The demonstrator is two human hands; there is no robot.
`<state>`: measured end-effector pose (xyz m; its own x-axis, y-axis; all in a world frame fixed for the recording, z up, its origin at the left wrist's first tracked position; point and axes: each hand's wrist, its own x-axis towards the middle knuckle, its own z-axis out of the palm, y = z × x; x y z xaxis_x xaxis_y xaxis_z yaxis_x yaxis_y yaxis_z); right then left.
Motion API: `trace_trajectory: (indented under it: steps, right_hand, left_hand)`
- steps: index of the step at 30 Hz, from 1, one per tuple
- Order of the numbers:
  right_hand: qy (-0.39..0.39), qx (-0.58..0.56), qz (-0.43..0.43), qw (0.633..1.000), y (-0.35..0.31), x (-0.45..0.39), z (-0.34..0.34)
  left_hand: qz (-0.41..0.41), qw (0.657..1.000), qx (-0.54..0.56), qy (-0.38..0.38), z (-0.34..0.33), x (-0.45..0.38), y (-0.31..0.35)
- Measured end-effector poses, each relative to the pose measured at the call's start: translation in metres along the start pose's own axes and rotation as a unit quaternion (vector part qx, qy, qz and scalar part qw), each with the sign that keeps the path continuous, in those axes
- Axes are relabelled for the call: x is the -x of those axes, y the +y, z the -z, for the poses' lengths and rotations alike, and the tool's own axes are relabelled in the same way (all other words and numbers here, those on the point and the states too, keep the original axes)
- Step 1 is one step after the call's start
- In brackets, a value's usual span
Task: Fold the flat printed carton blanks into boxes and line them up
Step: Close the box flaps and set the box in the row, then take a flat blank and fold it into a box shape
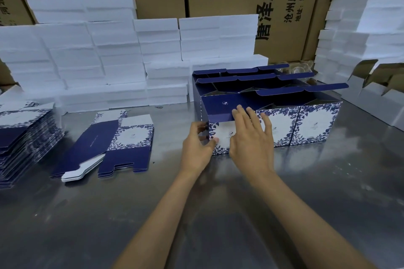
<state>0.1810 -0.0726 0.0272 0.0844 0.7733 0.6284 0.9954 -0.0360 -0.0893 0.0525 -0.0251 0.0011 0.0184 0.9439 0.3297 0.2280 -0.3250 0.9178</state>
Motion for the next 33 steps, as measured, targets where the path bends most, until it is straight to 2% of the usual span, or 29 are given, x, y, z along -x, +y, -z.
trace_trajectory:
  steps: [4,8,11,13,16,18,20,23,26,30,33]
  right_hand:
    - [-0.008,0.005,-0.009,1.0,0.001,-0.003,-0.008]
    - [-0.025,0.003,-0.01,1.0,0.0,0.005,-0.015]
    - [-0.002,0.006,-0.005,1.0,-0.002,0.014,-0.016]
    - [0.03,0.016,0.034,0.999,-0.008,0.022,-0.014]
    - [0.059,-0.004,0.144,0.988,-0.027,0.03,-0.013]
    - [0.037,-0.05,0.211,0.975,-0.047,0.033,-0.012]
    - [-0.019,-0.123,0.231,0.965,-0.069,0.035,-0.014]
    - [-0.09,-0.227,0.161,0.956,-0.089,0.034,-0.021]
    - [-0.131,-0.237,0.092,0.958,-0.089,0.028,-0.03]
    - [-0.13,-0.21,0.03,0.969,-0.077,0.028,-0.034]
    - [-0.105,-0.213,-0.037,0.971,-0.074,0.029,-0.032]
  left_hand:
    - [-0.006,1.0,-0.004,0.012,-0.005,-0.006,-0.008]
    - [0.015,1.0,-0.012,-0.006,-0.002,-0.004,-0.017]
    - [0.01,0.999,-0.025,-0.022,0.005,-0.003,-0.017]
    - [-0.014,0.999,-0.04,-0.009,0.014,-0.004,-0.012]
    - [-0.031,0.998,-0.052,0.016,0.034,-0.006,-0.005]
    - [-0.027,0.998,-0.061,0.019,0.052,-0.009,-0.004]
    - [-0.028,0.996,-0.075,0.025,0.071,-0.009,-0.004]
    - [0.004,0.996,-0.076,0.053,0.096,-0.005,-0.012]
    - [0.022,0.992,-0.082,0.094,0.115,0.001,-0.024]
    - [0.025,0.98,-0.073,0.181,0.141,-0.003,-0.021]
    - [0.029,0.963,-0.112,0.245,0.16,-0.005,-0.019]
